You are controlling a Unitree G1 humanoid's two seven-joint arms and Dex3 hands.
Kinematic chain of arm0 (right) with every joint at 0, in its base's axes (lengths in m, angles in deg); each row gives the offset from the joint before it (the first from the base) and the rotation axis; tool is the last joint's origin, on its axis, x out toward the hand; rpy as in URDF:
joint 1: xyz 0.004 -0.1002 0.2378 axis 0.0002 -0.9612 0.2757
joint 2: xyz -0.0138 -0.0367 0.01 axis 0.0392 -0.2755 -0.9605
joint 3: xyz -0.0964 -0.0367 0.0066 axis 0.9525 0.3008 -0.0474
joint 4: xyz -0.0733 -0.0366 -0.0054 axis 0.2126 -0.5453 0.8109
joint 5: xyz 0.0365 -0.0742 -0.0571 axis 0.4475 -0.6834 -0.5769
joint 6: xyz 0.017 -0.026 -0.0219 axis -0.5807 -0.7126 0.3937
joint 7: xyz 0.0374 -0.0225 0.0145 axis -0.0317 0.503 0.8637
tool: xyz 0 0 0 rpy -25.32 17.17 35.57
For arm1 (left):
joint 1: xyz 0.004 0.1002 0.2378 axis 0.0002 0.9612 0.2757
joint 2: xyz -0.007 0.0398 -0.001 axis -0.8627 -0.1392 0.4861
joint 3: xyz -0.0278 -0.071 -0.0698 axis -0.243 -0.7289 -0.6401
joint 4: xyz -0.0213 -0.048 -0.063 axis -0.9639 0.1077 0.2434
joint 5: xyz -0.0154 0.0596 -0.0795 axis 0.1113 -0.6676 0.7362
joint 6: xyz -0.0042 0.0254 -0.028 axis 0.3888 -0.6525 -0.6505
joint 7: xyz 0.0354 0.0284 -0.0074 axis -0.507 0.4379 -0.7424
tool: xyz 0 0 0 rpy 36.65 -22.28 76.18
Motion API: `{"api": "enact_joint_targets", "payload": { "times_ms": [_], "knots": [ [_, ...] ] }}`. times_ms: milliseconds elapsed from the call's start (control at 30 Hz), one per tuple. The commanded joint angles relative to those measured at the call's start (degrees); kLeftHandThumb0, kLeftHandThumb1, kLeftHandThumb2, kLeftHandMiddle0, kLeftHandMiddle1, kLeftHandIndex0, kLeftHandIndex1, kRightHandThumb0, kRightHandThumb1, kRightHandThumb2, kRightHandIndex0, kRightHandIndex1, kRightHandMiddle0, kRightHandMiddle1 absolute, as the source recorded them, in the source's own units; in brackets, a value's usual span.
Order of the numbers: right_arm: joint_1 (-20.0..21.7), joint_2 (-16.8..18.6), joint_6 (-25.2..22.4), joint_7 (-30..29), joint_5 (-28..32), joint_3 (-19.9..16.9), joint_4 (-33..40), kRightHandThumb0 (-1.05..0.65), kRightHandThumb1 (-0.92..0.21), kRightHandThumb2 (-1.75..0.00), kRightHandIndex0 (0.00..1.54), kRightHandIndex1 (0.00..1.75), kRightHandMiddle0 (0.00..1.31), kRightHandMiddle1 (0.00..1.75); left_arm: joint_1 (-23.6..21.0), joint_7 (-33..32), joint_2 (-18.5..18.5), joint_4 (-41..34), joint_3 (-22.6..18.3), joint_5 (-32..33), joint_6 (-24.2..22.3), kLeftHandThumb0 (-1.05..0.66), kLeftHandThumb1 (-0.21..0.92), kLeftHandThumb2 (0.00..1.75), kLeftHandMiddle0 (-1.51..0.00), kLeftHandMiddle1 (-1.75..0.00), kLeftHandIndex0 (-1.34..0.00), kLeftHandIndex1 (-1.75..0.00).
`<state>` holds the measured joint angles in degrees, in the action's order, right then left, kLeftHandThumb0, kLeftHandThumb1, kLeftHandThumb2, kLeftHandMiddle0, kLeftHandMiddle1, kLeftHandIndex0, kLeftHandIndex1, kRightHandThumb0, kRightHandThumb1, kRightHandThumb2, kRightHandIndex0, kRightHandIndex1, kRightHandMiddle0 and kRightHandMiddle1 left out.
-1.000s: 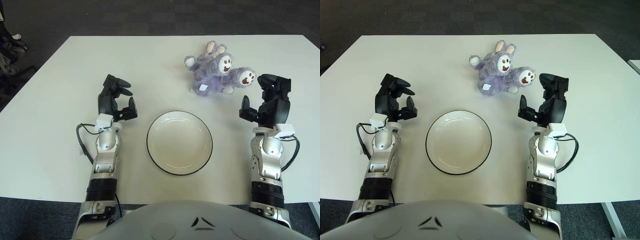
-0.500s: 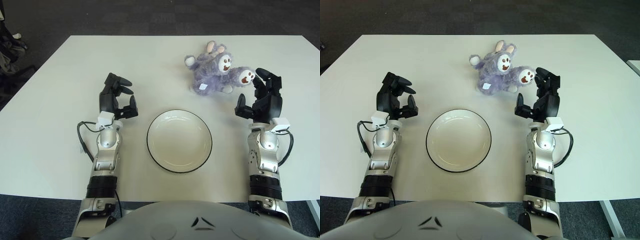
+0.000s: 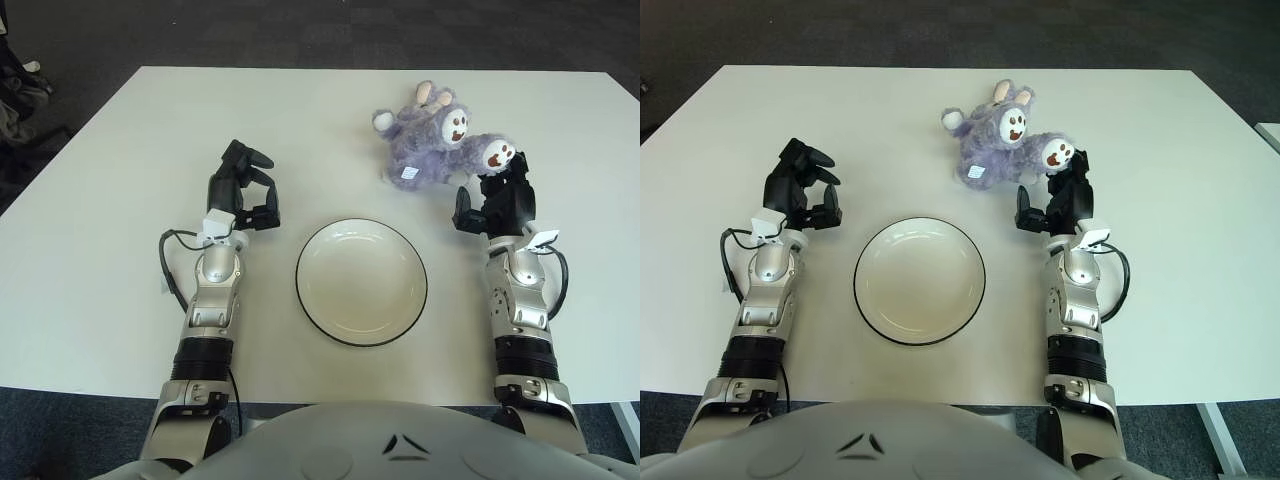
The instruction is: Put the doll into the plate.
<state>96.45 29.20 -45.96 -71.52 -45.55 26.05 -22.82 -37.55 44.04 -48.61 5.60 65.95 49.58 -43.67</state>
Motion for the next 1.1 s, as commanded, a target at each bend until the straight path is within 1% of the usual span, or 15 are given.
{"api": "enact_joint_targets", "payload": {
  "times_ms": [0,67,233,367,567,767,867,1000,1067],
  "knots": [
    [1.7,-0.6,-2.2,0.3,0.9,0.1,1.1,-0.03,-0.08,-1.36,0.06,0.58,0.00,0.93,-0.3,1.8,-0.2,0.9,0.0,1.5,-0.4,-0.01,0.30,1.34,-0.51,-1.75,-0.50,-1.75],
    [1.8,-0.7,-3.1,0.2,0.8,0.2,1.5,-0.04,-0.07,-1.36,0.07,0.58,0.00,0.93,-0.4,2.2,-0.2,0.6,0.1,2.0,-1.0,-0.01,0.30,1.34,-0.51,-1.75,-0.50,-1.75],
    [2.2,-1.1,-5.2,-0.4,-0.3,0.6,1.8,-0.06,-0.06,-1.35,0.07,0.61,0.00,0.91,-1.2,3.1,-0.2,-1.2,0.0,3.2,-4.7,-0.01,0.31,1.34,-0.51,-1.75,-0.49,-1.75],
    [2.5,-1.6,-5.9,-0.2,-0.9,1.0,1.8,-0.08,-0.05,-1.34,0.08,0.62,0.00,0.90,-1.8,3.9,-0.1,-2.5,-0.1,4.2,-6.9,-0.01,0.30,1.34,-0.51,-1.75,-0.50,-1.75],
    [2.8,-2.2,-6.6,0.5,-0.8,1.4,2.0,-0.13,-0.04,-1.32,0.05,0.61,0.00,0.88,-2.2,5.2,-0.5,-4.4,-0.2,5.5,-9.9,-0.01,0.30,1.34,-0.51,-1.75,-0.50,-1.75],
    [3.9,-2.0,-7.0,0.1,-1.3,2.0,1.6,-0.21,-0.05,-1.28,0.02,0.59,0.00,0.95,-2.7,6.1,-1.1,-6.3,-0.6,6.1,-13.6,-0.01,0.30,1.34,-0.51,-1.75,-0.50,-1.75],
    [4.6,-1.5,-7.6,0.2,-1.1,2.6,1.3,-0.24,-0.05,-1.25,0.00,0.61,0.00,1.01,-3.0,6.3,-1.3,-7.2,-0.8,6.1,-15.2,-0.01,0.30,1.34,-0.51,-1.75,-0.50,-1.75],
    [4.5,-1.3,-8.0,0.9,-0.5,3.1,2.3,-0.27,-0.06,-1.24,0.00,0.64,0.00,1.08,-3.3,6.3,-1.5,-8.2,-0.9,6.2,-17.1,-0.01,0.30,1.34,-0.51,-1.75,-0.50,-1.75],
    [3.2,-1.0,-9.4,0.6,-0.3,3.9,6.6,-0.25,-0.07,-1.24,0.00,0.65,0.00,1.10,-3.6,6.1,-1.6,-8.9,-0.8,6.1,-18.7,-0.01,0.30,1.34,-0.51,-1.75,-0.50,-1.75]
  ]
}}
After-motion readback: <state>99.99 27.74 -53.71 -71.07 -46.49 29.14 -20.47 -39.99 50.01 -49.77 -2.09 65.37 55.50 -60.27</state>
